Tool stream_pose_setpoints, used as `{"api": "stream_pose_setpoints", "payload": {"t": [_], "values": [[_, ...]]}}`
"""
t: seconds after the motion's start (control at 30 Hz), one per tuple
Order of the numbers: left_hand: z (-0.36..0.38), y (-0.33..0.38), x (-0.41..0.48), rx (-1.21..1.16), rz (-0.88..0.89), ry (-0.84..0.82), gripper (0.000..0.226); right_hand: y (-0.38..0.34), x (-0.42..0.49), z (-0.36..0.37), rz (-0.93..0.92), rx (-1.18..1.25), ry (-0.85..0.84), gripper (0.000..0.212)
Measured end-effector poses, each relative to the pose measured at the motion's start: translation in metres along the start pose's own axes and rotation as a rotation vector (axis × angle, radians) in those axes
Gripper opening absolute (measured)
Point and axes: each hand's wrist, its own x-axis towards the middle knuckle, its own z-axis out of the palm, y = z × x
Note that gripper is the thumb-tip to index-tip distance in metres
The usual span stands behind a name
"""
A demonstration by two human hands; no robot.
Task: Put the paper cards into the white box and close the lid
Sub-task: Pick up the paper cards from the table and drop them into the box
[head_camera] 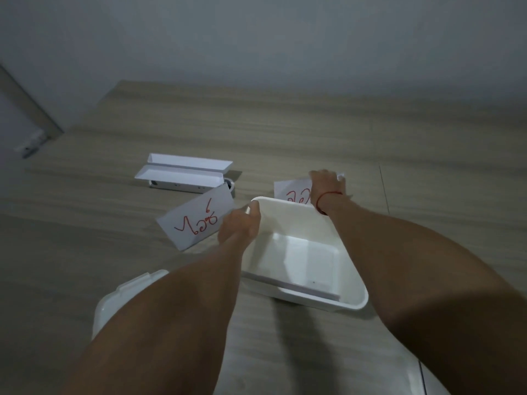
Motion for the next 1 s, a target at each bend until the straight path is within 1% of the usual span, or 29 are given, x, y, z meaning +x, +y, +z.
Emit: {"api": "stream_pose_setpoints", "payload": {"t": [0.07,0.13,0.23,0.37,0.43,0.57,0.67,0.8,0.9,1.0], "values": [[0.0,0.001,0.002,0.007,-0.015,-0.008,0.074,0.0,0.001,0.003,0.01,-0.014,0.017,0.036],[0.0,0.001,0.002,0.005,-0.021,-0.008,0.073,-0.001,0.001,0.003,0.008,0.022,-0.004,0.035],[0.0,0.002,0.0,0.005,-0.03,-0.006,0.073,-0.002,-0.003,0.002,-0.022,0.1,-0.029,0.034],[-0.002,0.001,-0.003,-0.02,-0.029,-0.012,0.07,0.001,-0.015,-0.006,-0.068,0.154,0.0,0.036],[-0.004,0.001,-0.008,-0.04,-0.016,-0.019,0.066,0.002,-0.022,-0.015,-0.099,0.146,0.041,0.037],[-0.007,0.002,-0.019,-0.062,-0.002,-0.047,0.06,0.005,-0.037,-0.042,-0.125,0.122,0.194,0.04],[-0.012,-0.002,-0.029,-0.079,0.0,-0.081,0.051,0.006,-0.05,-0.063,-0.109,0.135,0.294,0.042],[-0.02,-0.008,-0.038,-0.072,0.022,-0.156,0.045,0.006,-0.069,-0.088,-0.077,0.179,0.377,0.043],[-0.026,-0.016,-0.047,-0.06,0.065,-0.193,0.044,0.006,-0.09,-0.1,-0.059,0.249,0.376,0.039],[-0.027,-0.023,-0.054,-0.048,0.096,-0.192,0.043,0.004,-0.107,-0.097,-0.062,0.338,0.268,0.036]]}}
